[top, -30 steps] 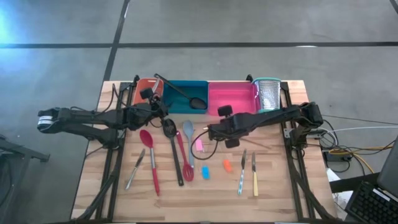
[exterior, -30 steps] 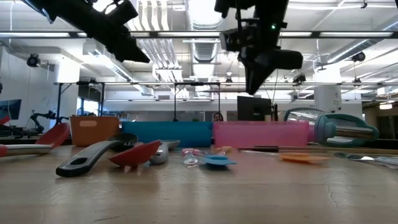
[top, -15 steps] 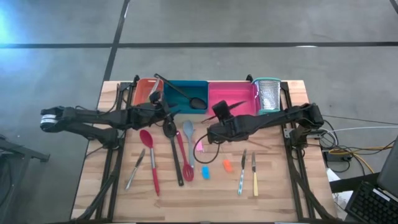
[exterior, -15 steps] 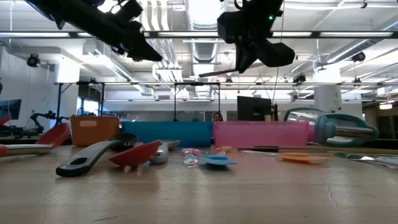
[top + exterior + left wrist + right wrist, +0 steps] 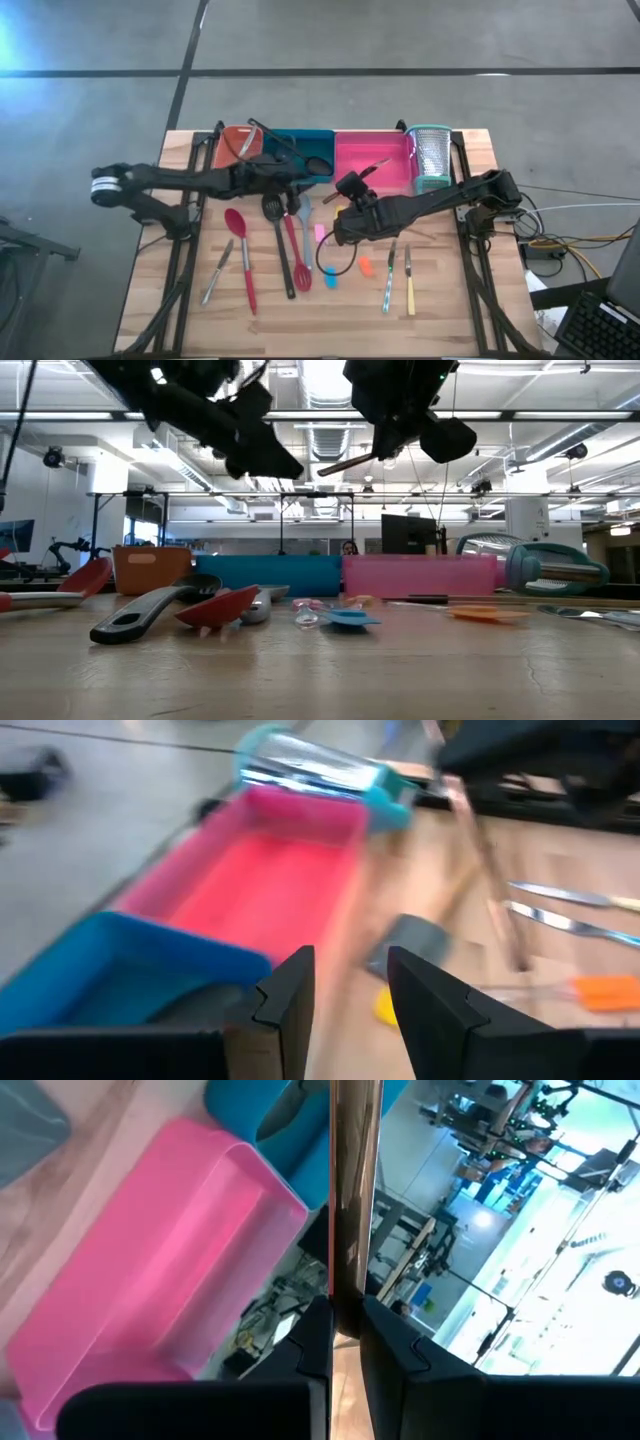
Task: Pick & Place Kitchen Items
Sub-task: Put the gold knife into the orange bin
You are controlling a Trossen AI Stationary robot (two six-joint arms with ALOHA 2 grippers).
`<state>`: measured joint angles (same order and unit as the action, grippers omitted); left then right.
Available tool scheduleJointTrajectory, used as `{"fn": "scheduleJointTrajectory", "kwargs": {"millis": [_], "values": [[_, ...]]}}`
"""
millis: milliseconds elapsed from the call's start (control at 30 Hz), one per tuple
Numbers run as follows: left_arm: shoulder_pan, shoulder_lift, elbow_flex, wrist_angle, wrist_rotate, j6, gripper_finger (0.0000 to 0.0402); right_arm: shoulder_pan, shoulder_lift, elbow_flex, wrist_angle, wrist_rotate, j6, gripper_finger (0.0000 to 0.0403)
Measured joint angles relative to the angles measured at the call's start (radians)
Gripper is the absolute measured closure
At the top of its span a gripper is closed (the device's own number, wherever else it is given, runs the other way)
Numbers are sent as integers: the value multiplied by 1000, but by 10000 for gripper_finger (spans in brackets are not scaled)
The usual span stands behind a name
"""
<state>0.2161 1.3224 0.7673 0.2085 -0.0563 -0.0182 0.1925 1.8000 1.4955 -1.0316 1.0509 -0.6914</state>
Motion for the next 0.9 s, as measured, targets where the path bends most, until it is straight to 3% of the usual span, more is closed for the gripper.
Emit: {"fn": "scheduleJointTrajectory", "kwargs": {"millis": [133, 367, 900], "values": [[0, 72, 57, -1, 84, 0, 268, 0, 0, -2, 1, 0, -1, 384], [0, 142, 121, -18, 93, 1, 268, -1, 0, -10, 1, -1, -1, 384], [0, 171, 151, -35, 187, -28, 268, -5, 2, -28, 5, -4, -8, 384]]}}
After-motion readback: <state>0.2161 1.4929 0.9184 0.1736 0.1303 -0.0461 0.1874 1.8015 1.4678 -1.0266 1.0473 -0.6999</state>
